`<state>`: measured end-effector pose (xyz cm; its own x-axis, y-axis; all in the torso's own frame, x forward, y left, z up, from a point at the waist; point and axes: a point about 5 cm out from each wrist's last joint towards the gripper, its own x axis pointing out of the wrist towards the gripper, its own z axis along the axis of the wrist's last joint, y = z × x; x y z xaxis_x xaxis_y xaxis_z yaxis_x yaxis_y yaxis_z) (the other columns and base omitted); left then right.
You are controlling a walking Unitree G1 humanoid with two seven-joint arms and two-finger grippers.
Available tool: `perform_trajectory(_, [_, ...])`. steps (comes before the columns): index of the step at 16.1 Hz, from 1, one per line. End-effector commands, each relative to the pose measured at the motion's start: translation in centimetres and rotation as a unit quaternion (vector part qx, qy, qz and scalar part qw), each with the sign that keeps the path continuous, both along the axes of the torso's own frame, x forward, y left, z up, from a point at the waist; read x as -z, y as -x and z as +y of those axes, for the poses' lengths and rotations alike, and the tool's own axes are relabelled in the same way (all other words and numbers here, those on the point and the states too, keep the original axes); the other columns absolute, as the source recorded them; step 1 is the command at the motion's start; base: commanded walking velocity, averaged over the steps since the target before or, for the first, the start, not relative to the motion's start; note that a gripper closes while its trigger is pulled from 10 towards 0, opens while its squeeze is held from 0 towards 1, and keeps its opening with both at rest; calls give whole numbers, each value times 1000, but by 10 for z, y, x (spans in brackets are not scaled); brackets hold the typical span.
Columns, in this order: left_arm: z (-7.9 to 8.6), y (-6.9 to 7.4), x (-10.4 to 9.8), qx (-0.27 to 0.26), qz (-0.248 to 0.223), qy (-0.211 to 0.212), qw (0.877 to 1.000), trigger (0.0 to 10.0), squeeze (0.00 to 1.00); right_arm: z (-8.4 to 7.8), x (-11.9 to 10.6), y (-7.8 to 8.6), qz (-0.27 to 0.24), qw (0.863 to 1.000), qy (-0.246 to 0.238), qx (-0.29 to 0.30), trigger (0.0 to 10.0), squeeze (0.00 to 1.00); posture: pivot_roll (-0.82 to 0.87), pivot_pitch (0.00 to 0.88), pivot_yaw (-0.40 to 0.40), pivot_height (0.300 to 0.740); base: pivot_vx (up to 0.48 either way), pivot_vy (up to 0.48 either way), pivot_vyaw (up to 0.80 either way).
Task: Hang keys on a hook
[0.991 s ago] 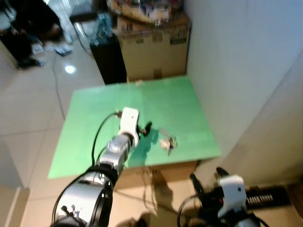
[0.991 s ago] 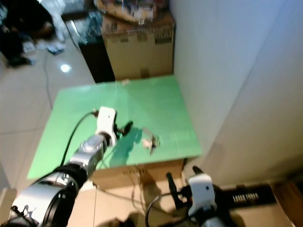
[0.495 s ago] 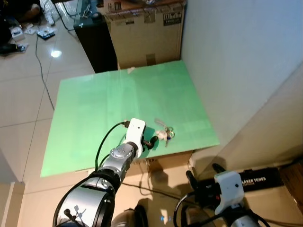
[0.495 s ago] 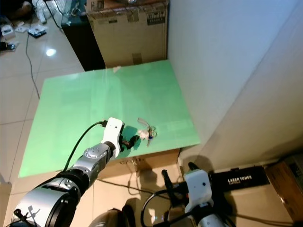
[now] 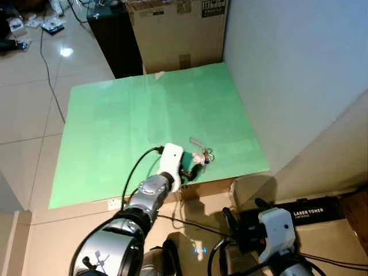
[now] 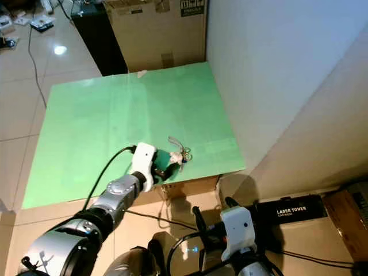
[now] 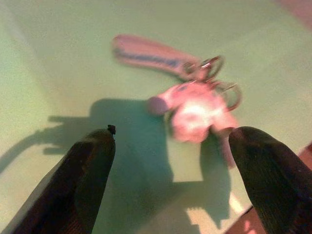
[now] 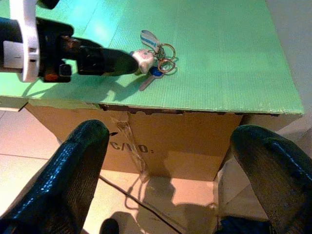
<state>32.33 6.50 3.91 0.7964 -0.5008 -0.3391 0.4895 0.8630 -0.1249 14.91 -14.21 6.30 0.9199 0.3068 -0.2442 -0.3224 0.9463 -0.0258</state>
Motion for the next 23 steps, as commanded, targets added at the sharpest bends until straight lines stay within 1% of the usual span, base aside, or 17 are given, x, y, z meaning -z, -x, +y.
perform_trajectory(1, [-3,6,6,13,5,-2,1000,10000,0,3,0,4,9,1000,-6,-6,10000,0,-298,265,104,740,0,0,0])
perform_trajectory(2, [-11,8,5,21,3,5,1000,10000,0,4,-1,6,10,1000,-6,-9,10000,0,-304,269,101,740,0,0,0])
perform_trajectory(4, [-21,11,5,35,-1,6,999,10000,0,5,-1,8,13,1000,-6,-11,10000,0,-310,277,99,740,0,0,0])
perform_trajectory(6, [-27,12,3,37,-10,5,999,10000,0,7,-1,12,17,1000,-7,-11,10000,0,-315,289,96,740,0,0,0])
perform_trajectory(8, [-27,10,0,25,-22,2,999,10000,0,9,-1,18,23,1000,-8,-11,10000,4,-328,303,97,740,0,0,0])
perform_trajectory(10, [-24,3,-7,1,-44,-4,999,10000,0,10,-1,25,32,999,-10,-6,10000,0,-340,307,99,740,0,0,0])
perform_trajectory(13, [-24,-1,-12,-9,-55,-3,998,10000,0,12,0,30,40,999,-12,-2,10000,0,-347,308,101,740,0,0,0])
perform_trajectory(15, [-27,-2,-14,-18,-58,10,998,10000,0,14,0,33,43,999,-13,0,10000,4,-353,310,103,740,0,0,0])
perform_trajectory(16, [-29,-2,-15,-28,-52,25,998,10000,0,14,1,34,44,999,-14,2,10000,0,-355,310,103,740,0,0,0])
perform_trajectory(18, [-30,-2,-15,-49,-42,33,997,10000,0,15,3,36,47,999,-14,4,10000,0,-359,312,106,740,0,0,0])
perform_trajectory(19, [-31,-1,-13,-55,-37,30,997,9216,0,14,4,37,49,999,-13,6,10000,0,-361,313,107,740,0,0,0])
perform_trajectory(20, [-31,-1,-12,-63,-36,25,997,4980,0,14,4,39,51,999,-13,8,10000,0,-364,315,107,740,0,0,0])
perform_trajectory(21, [-32,-1,-12,-68,-32,28,997,4078,0,14,4,40,51,999,-13,8,10000,0,-366,315,106,740,0,0,0])
perform_trajectory(22, [-34,-1,-12,-77,-25,31,996,3765,0,14,3,42,53,998,-13,8,10000,0,-376,321,102,740,0,0,0])
perform_trajectory(23, [-41,2,-12,-75,-20,33,996,0,0,15,1,45,54,998,-13,8,10000,0,-402,334,91,740,0,0,0])
